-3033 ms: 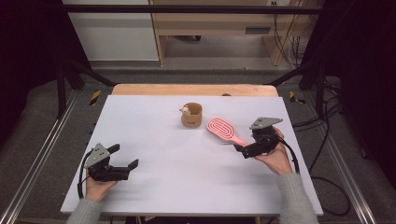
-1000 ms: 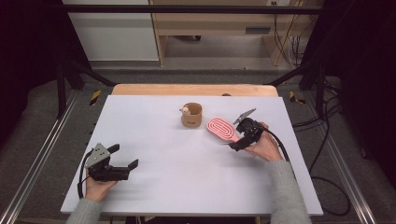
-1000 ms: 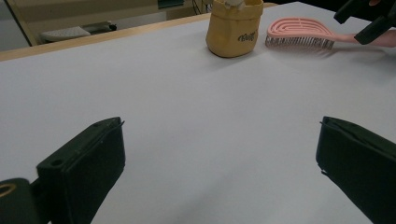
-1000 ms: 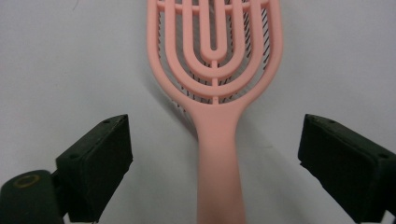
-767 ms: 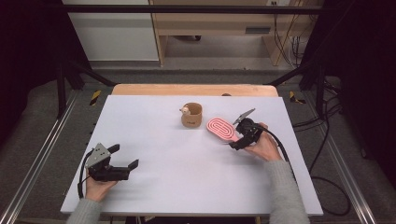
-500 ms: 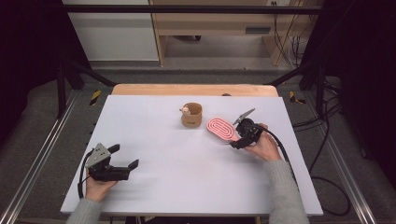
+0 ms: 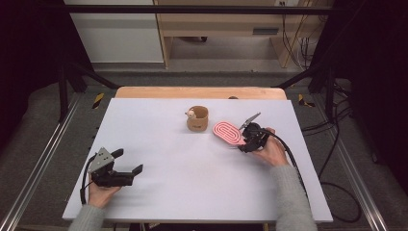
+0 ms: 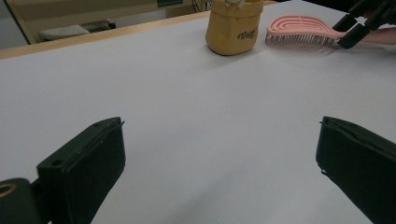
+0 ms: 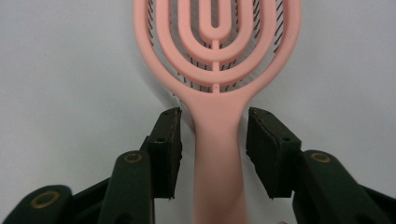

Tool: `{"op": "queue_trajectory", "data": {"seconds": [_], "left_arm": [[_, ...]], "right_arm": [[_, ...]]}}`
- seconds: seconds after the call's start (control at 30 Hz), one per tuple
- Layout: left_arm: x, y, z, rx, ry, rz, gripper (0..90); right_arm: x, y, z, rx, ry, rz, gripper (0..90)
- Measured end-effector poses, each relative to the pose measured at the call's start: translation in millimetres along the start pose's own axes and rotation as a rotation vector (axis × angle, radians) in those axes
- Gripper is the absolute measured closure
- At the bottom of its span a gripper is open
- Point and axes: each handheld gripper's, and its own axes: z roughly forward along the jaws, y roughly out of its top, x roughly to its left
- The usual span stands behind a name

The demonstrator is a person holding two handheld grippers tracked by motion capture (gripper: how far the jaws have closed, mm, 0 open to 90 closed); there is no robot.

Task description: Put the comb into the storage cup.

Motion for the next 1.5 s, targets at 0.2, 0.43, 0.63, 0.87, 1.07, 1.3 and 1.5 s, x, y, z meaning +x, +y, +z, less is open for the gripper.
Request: {"op": "queue_trajectory", "data": {"seconds": [0.2, 0.43, 0.63, 0.87, 1.07, 1.3, 1.5], "left_arm": [[0.2, -0.1, -0.1, 0.0, 0.0, -0.002, 1.4], [0.2, -0.1, 0.0, 0.0, 0.0, -0.002, 1.5], [0.3, -0.1, -0.1, 0.0, 0.001, -0.003, 1.5], [0.2, -0.1, -0.2, 0.0, 0.001, -0.001, 1.6], [0.2, 0.0, -0.5, -0.002, 0.004, 0.0, 1.7], [0.3, 0.0, -0.5, -0.002, 0.005, -0.002, 1.8], [0.5, 0.1, -0.6, -0.003, 0.006, -0.001, 1.8]], "right_arm": [[0.9, 0.4, 0.1, 0.01, -0.008, -0.012, 60.8], [2.2, 0.3, 1.7, 0.013, -0.015, -0.019, 64.1], [3.3, 0.7, 3.8, 0.016, -0.019, -0.022, 67.3], [2.2, 0.5, 3.7, 0.017, -0.009, -0.003, 68.5], [1.5, -0.8, 3.7, 0.009, -0.012, 0.006, 69.1], [1.0, -2.5, 3.3, -0.001, -0.005, 0.028, 69.5], [2.4, -2.6, 2.2, -0.003, 0.003, 0.035, 69.7]]}}
